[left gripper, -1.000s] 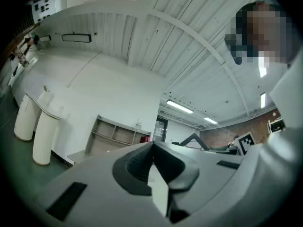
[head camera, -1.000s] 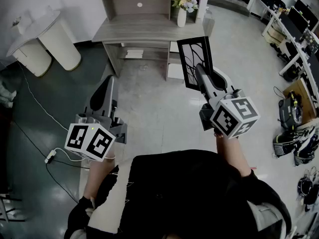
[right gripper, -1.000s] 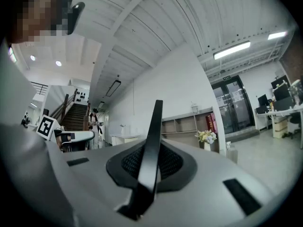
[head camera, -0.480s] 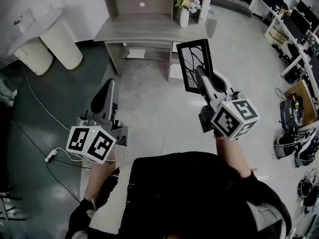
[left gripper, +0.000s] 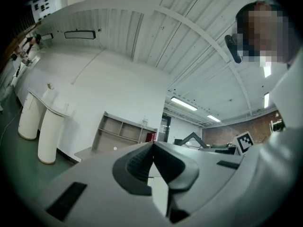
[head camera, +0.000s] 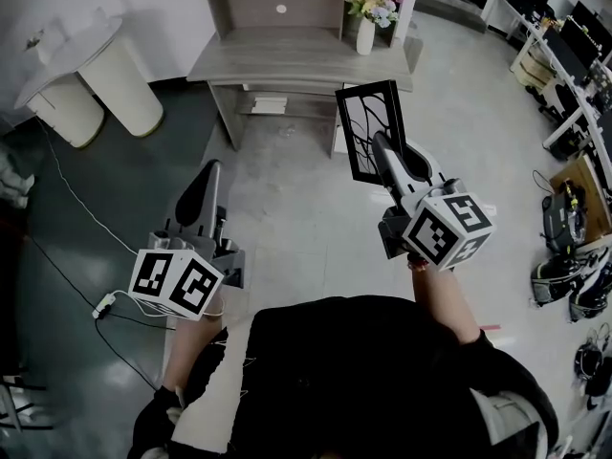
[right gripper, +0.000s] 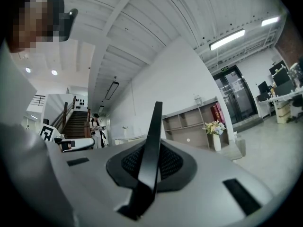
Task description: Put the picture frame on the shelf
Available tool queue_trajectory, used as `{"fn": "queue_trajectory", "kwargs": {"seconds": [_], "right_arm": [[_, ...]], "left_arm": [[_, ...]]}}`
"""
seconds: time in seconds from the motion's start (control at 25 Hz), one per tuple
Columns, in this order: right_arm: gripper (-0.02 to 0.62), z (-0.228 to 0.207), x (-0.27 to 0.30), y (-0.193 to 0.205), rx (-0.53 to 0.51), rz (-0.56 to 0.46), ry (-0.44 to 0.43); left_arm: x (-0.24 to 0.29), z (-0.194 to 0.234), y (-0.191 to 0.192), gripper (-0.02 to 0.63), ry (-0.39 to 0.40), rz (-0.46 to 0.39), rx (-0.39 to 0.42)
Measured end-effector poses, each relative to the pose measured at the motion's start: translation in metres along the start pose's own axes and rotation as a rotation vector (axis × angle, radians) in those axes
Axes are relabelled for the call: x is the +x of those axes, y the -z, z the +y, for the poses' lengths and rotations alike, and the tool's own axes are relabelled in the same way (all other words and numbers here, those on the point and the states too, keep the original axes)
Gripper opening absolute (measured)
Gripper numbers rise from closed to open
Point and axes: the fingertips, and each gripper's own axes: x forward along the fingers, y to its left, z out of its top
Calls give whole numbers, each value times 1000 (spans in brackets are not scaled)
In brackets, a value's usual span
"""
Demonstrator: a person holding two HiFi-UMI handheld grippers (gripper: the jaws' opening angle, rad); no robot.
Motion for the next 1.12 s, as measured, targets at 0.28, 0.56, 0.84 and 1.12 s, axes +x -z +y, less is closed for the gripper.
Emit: {"fn": "queue_trajectory", "kwargs": {"seconds": [0.28,0.56,0.84,1.12], "right_arm": [[35,12,25,20,-9,14,29],[34,9,39,38,-10,68,42],[34,-8,72,39,-11,66,19],[34,-32,118,38,3,59,-20]], "left_arm": [[2,40,4,11,6,8,-20],[17,58,22,11,20,39,-64],[40,72,25,11,11,32,-60],[75,94,21,11,-4,22,-59]]}}
